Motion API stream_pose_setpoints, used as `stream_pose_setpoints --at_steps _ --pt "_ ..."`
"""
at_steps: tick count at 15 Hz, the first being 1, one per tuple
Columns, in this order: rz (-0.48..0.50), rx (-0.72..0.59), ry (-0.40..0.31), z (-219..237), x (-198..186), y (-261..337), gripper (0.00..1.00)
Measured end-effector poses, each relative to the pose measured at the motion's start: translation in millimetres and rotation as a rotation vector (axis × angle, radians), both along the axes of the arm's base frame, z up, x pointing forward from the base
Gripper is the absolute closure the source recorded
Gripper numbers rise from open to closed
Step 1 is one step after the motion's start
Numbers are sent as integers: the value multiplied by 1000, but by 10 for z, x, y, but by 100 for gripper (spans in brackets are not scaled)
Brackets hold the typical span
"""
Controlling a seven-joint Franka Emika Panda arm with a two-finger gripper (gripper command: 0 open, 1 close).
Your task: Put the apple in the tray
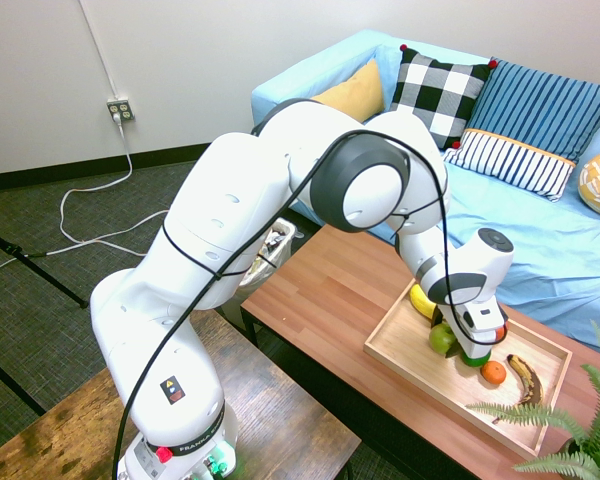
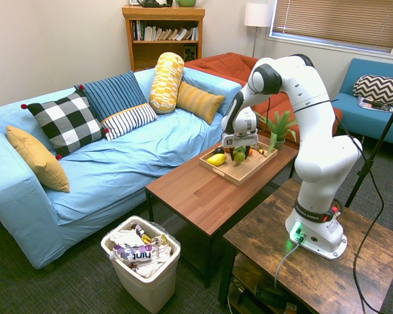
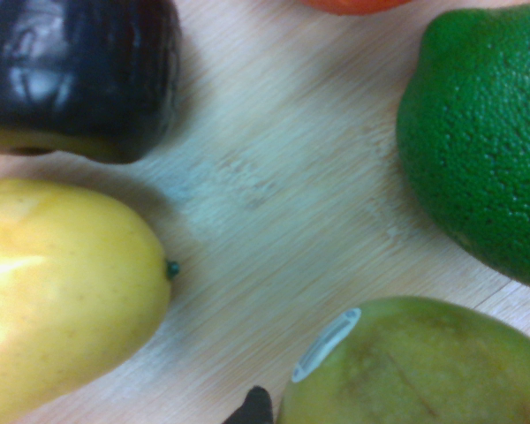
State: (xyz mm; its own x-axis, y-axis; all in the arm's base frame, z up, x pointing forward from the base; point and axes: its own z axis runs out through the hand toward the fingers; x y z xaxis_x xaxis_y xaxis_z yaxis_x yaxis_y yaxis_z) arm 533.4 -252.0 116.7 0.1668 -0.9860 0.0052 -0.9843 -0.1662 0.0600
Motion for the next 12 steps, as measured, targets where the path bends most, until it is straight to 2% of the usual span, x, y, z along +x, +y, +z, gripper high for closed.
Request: stream_pose_setpoints --at_steps 4,5,12 --pt "7 5 15 -157 -25 19 100" --pt "11 6 16 -161 -23 26 0" --pt "33 11 10 -144 -3 54 0"
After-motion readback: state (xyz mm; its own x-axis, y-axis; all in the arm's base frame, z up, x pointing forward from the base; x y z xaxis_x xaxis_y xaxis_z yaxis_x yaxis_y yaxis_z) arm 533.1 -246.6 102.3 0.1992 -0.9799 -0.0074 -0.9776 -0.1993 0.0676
